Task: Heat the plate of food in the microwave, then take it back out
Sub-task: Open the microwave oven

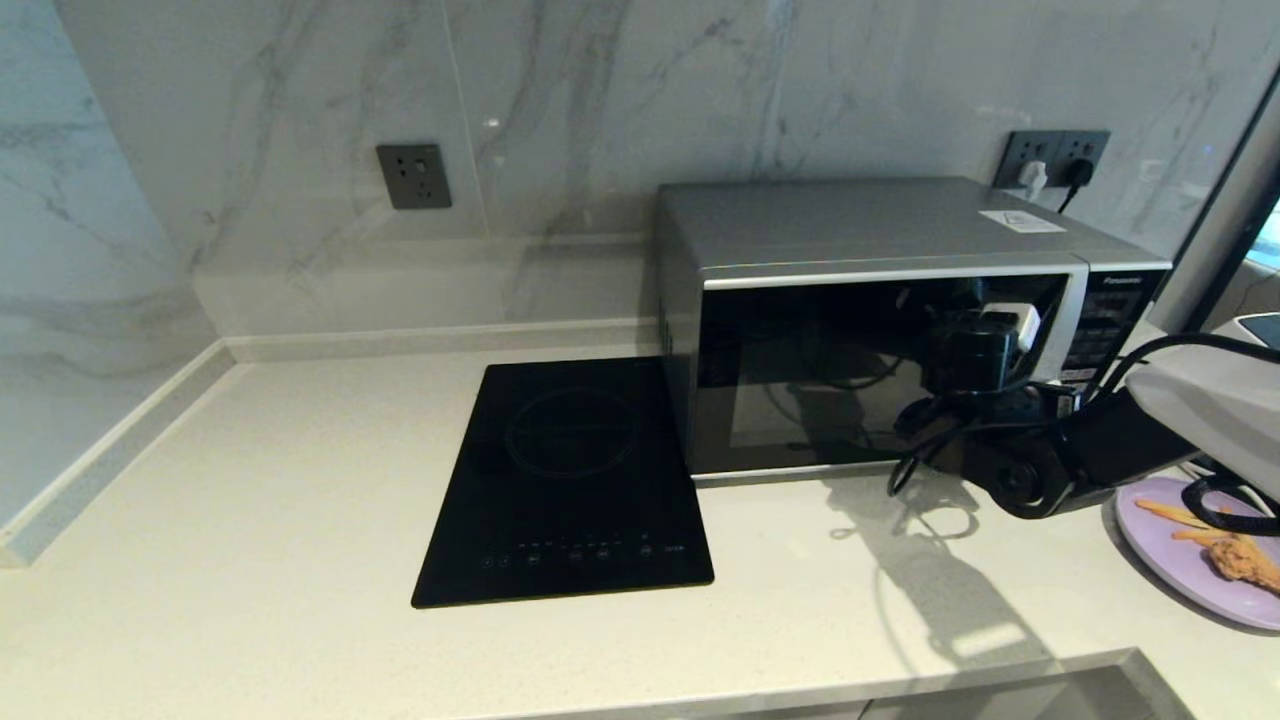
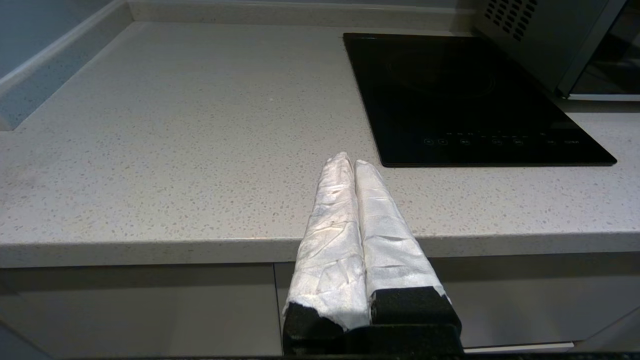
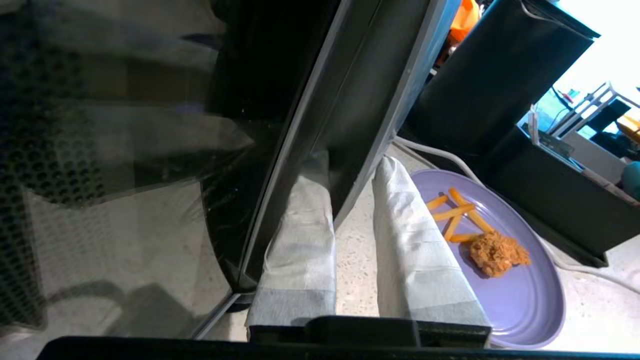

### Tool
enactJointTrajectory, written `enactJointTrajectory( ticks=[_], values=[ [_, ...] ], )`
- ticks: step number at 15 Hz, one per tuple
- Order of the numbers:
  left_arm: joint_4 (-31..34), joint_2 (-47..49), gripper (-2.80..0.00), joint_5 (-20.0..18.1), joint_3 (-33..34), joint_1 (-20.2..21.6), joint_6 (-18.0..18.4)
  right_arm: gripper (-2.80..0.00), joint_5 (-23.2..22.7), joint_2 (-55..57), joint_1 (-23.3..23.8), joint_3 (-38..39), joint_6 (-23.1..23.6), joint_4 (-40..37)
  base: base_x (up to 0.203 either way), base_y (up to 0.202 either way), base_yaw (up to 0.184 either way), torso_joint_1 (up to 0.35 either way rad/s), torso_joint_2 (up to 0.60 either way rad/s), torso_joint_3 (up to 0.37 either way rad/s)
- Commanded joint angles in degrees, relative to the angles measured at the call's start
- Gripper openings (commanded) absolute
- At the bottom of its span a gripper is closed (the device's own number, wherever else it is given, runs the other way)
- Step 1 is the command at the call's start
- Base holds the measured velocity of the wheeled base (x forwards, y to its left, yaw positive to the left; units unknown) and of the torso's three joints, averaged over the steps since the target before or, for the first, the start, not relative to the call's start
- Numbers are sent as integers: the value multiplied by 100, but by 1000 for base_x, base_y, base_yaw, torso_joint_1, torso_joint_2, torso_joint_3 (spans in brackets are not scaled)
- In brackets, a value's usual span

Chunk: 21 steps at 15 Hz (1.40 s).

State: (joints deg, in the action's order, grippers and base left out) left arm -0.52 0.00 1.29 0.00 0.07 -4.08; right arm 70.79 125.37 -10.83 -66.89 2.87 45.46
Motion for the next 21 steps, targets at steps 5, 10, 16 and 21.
enactJointTrajectory(
  ticks=[5, 10, 16, 21],
  values=[
    [-1, 9, -280, 3, 0, 1, -5, -280, 146, -141, -54, 731, 99, 640, 0, 0, 0, 0, 0, 0],
    [-1, 9, -280, 3, 0, 1, -5, -280, -78, -291, -206, 1696, 141, 1288, 0, 0, 0, 0, 0, 0],
    [-1, 9, -280, 3, 0, 1, -5, -280, -148, -294, -209, 1789, 133, 1624, 0, 0, 0, 0, 0, 0],
    [-1, 9, -280, 3, 0, 1, -5, -280, -273, -458, -467, 2313, 151, 2121, 0, 0, 0, 0, 0, 0]
  ],
)
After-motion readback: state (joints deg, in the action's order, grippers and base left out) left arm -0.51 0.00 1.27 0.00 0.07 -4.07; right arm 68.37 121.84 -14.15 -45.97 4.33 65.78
